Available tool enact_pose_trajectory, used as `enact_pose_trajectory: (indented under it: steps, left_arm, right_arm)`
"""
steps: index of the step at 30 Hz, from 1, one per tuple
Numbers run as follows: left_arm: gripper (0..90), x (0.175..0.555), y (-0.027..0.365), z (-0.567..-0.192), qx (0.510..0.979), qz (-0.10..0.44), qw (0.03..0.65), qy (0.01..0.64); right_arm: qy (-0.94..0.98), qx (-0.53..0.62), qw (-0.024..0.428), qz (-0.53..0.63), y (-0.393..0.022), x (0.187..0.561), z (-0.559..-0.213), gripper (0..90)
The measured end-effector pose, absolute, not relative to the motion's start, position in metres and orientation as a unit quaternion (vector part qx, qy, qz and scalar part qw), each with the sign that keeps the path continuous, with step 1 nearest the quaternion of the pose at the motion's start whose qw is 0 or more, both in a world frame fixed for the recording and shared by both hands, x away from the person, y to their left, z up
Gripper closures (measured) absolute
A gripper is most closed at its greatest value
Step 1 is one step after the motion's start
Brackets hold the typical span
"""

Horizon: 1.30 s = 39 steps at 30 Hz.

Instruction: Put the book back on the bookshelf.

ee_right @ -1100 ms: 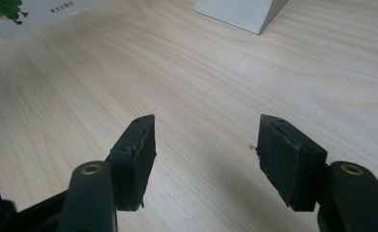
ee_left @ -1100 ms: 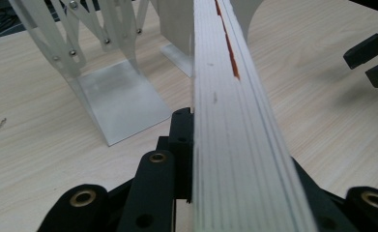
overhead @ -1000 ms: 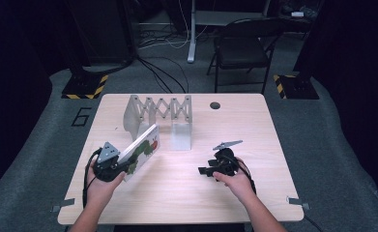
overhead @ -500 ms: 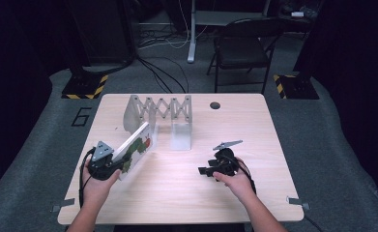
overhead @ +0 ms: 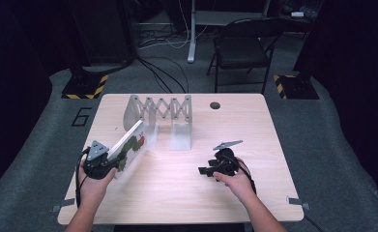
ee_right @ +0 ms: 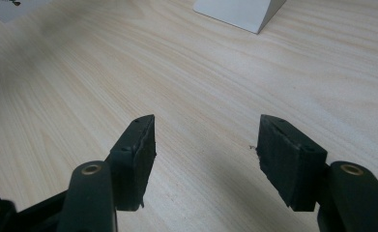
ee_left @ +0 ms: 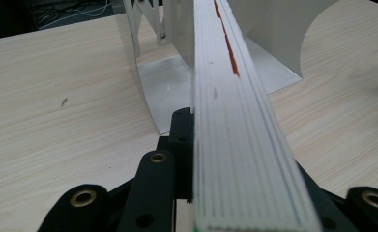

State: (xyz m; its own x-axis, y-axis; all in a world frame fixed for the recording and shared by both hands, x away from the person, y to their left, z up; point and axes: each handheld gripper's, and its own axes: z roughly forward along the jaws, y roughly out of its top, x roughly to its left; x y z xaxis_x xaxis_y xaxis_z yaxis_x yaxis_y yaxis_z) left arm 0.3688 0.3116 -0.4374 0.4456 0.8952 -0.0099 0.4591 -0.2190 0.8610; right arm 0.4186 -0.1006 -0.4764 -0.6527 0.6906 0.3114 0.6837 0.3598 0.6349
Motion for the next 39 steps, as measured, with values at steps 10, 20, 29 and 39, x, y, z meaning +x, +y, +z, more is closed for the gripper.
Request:
enact_pose_trajectory:
  steps: [10, 20, 29, 39]
  left_arm:
    - [75.7, 0.372, 0.309, -0.435, 0.731, 0.261, 0.421, 0.469]
    - [75.7, 0.388, 0.297, -0.431, 0.715, 0.281, 0.411, 0.490]
    - [75.7, 0.407, 0.288, -0.428, 0.708, 0.288, 0.406, 0.501]
    - [75.7, 0.425, 0.281, -0.425, 0.697, 0.298, 0.397, 0.517]
  right_arm:
    - [0.823, 0.418, 0.003, 0.385, -0.101, 0.418, -0.476, 38.8]
    - [0.820, 0.423, 0.001, 0.386, -0.103, 0.418, -0.476, 38.8]
    - [0.821, 0.418, 0.005, 0.389, -0.105, 0.420, -0.477, 38.8]
    - [0.819, 0.420, 0.003, 0.391, -0.106, 0.420, -0.476, 38.8]
